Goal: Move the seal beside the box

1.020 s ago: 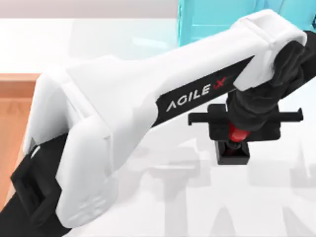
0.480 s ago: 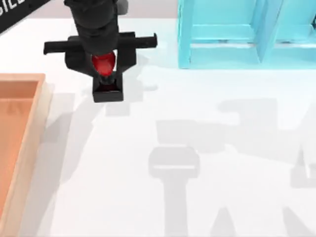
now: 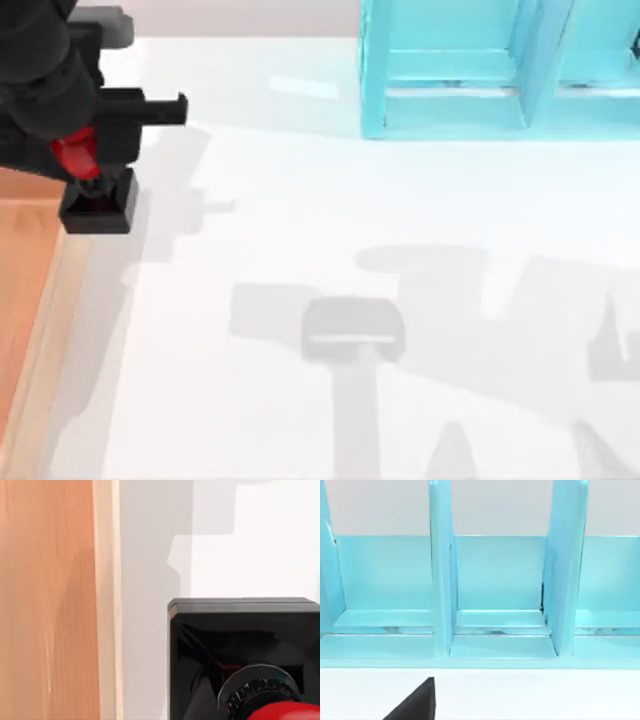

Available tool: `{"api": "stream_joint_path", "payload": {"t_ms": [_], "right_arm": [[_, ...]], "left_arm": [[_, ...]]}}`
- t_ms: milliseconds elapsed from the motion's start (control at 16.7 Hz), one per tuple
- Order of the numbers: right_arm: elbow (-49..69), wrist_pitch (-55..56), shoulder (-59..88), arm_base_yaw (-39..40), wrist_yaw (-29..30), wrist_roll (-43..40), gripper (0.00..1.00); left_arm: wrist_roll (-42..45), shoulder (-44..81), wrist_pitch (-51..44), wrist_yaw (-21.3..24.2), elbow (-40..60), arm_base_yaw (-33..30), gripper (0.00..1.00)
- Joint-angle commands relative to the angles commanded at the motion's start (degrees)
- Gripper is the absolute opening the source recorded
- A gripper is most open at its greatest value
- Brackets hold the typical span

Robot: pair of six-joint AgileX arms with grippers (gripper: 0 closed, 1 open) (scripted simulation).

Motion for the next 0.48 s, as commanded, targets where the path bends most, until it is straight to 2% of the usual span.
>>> {"api": "stream_joint_path", "payload": {"t_ms": [480], "right_arm": [[0.0,0.0,0.0,0.0,0.0,0.0,1.0]], "left_arm": [[0.9,-0.9,1.1,0.0,-1.9,0.1,0.0]]}}
